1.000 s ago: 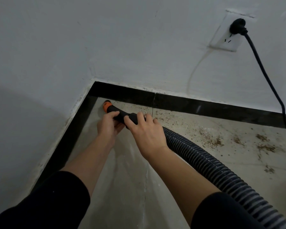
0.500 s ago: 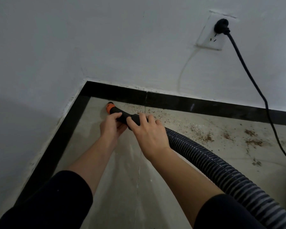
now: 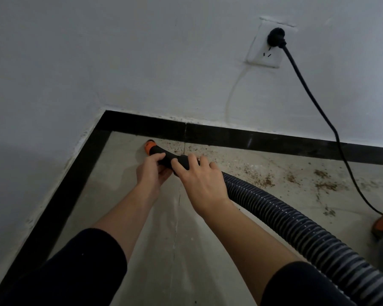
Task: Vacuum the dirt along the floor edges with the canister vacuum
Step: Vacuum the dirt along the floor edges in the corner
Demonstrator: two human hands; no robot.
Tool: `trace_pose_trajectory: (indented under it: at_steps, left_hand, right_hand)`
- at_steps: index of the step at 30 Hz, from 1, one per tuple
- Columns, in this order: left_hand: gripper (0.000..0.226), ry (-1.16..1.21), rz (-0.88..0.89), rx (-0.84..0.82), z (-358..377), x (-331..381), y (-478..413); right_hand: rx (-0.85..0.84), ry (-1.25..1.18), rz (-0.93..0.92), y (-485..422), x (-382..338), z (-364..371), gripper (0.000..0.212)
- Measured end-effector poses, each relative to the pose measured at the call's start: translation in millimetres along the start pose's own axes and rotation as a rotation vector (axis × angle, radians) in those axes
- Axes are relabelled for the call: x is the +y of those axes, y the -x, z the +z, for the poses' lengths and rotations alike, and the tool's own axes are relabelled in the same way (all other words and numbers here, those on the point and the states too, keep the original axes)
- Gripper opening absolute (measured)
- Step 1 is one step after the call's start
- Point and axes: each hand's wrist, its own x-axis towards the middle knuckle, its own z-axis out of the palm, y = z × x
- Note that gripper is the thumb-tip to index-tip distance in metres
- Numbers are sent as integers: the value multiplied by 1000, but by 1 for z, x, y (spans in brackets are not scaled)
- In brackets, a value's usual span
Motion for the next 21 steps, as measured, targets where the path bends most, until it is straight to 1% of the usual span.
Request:
trace_pose_trajectory:
  at_steps: [17,19,21]
  left_hand:
    - [35,-41,-22,-46,31,-27,11]
    - [31,-45,-20,-47,35,-30,13]
    - [21,-44,-19,-47,39,-34,16]
  right_hand:
    - [-16,8,53,25,32,2,65]
    - [-26,9,55,28,37,2,67]
    - [-34,14,59,31,41,2,68]
